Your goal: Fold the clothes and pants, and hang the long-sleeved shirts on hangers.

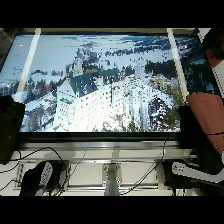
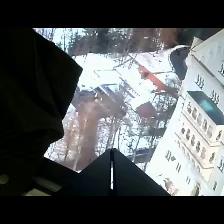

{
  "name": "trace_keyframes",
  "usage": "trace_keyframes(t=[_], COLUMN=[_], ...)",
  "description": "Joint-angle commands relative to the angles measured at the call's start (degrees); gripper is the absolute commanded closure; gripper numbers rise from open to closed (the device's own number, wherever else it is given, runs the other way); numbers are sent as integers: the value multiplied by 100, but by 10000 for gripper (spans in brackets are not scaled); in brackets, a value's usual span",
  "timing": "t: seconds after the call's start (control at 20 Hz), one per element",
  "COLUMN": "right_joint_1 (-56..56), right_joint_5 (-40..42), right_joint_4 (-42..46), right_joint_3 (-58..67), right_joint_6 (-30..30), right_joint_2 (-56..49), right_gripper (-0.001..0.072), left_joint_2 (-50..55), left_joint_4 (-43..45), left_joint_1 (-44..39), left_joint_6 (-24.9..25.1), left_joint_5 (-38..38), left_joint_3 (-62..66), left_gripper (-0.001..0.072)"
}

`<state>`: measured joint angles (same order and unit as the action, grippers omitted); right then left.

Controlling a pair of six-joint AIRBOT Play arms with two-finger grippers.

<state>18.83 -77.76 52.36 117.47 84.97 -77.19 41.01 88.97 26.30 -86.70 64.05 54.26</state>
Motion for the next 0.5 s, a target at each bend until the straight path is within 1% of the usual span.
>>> trace_keyframes(t=[0.0,0.2,0.4,0.45], right_joint_1=[-7,-7,-7,-7], right_joint_5=[0,0,0,0], right_joint_4=[0,0,0,0], right_joint_3=[2,2,2,2], right_joint_6=[0,0,0,0], right_joint_2=[4,4,4,4], right_gripper=[681,681,681,681], left_joint_2=[7,33,350,492], left_joint_4=[105,109,295,374], left_joint_1=[57,57,57,57], left_joint_6=[-31,-26,295,297], left_joint_5=[-157,-214,-271,-330], left_joint_3=[-142,-142,-149,-149], left_gripper=[696,695,695,664])
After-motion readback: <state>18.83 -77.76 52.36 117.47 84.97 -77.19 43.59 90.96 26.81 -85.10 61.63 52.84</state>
